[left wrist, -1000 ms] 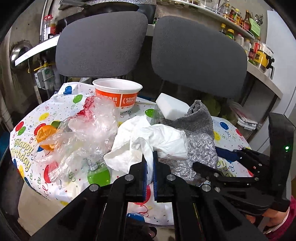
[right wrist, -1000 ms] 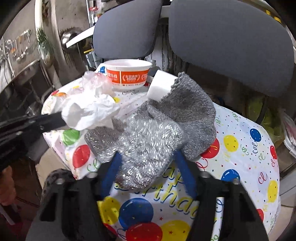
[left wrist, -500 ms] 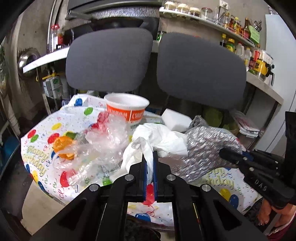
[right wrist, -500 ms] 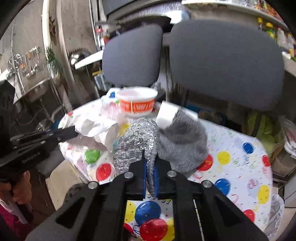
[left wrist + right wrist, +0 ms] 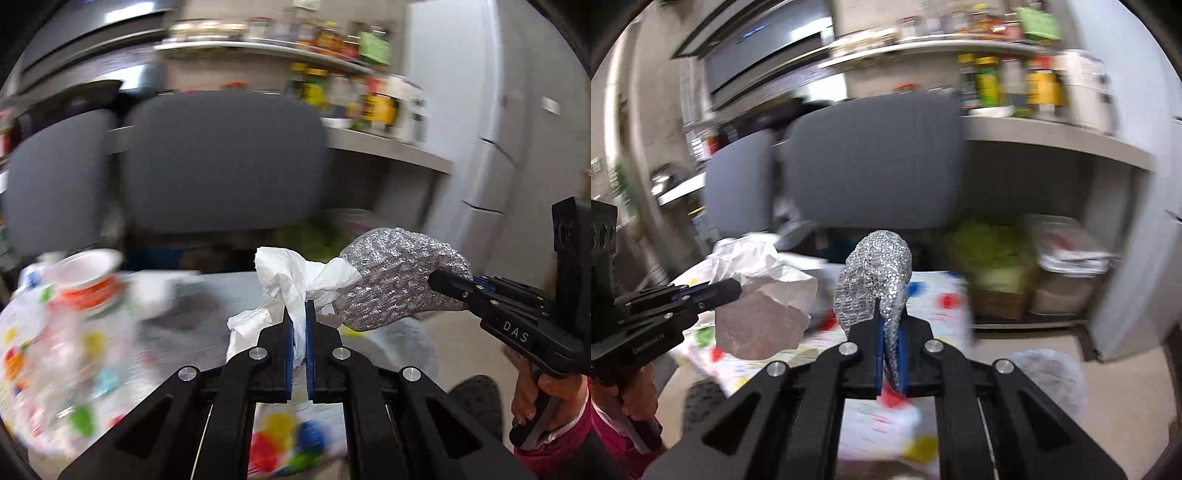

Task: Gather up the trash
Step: 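Carry tissue and scrubber to the trash bin while opening both tools over it, then move both open tools back over the table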

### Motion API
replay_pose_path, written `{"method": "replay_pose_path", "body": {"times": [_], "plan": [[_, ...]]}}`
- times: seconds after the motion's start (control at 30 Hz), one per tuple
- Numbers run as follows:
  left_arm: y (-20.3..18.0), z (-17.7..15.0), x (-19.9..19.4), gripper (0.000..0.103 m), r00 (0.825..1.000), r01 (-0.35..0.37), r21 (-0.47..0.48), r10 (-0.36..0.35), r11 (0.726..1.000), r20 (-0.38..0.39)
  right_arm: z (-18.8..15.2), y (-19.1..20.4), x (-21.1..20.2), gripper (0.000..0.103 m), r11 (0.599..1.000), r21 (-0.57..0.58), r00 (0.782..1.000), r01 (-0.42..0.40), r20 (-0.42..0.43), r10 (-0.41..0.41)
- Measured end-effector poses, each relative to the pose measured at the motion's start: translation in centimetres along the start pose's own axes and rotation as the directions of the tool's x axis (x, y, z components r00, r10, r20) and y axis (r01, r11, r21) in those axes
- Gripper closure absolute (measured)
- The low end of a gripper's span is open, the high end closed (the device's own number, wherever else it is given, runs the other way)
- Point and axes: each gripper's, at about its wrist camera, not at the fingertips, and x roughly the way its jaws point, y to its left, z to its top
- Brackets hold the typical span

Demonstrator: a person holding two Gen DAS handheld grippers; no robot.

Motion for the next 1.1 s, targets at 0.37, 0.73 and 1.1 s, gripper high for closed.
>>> {"method": "replay_pose_path", "body": {"times": [0.37,0.73,1.1], "plan": [[-13.3,1.5,11.5,0.098,0.957,0.28,0.091,-0.27,0.956,-0.109,-4.4,-14.0,-4.9,0.097,0.937,0.173,0.952,0.304,-0.079,-0.295],[-18.1,0.3,21.7,0.094,0.936,0.289,0.142,-0.248,0.947,-0.251,-8.3,-20.8,1.0,0.097,0.884,0.229,0.903,0.407,-0.246,-0.352],[-18.2,0.0,25.2,0.059,0.926,0.28,0.105,-0.239,0.954,-0.292,-8.4,-22.9,2.9,0.075,0.876,0.276,0.905,0.396,-0.275,-0.323]]}}
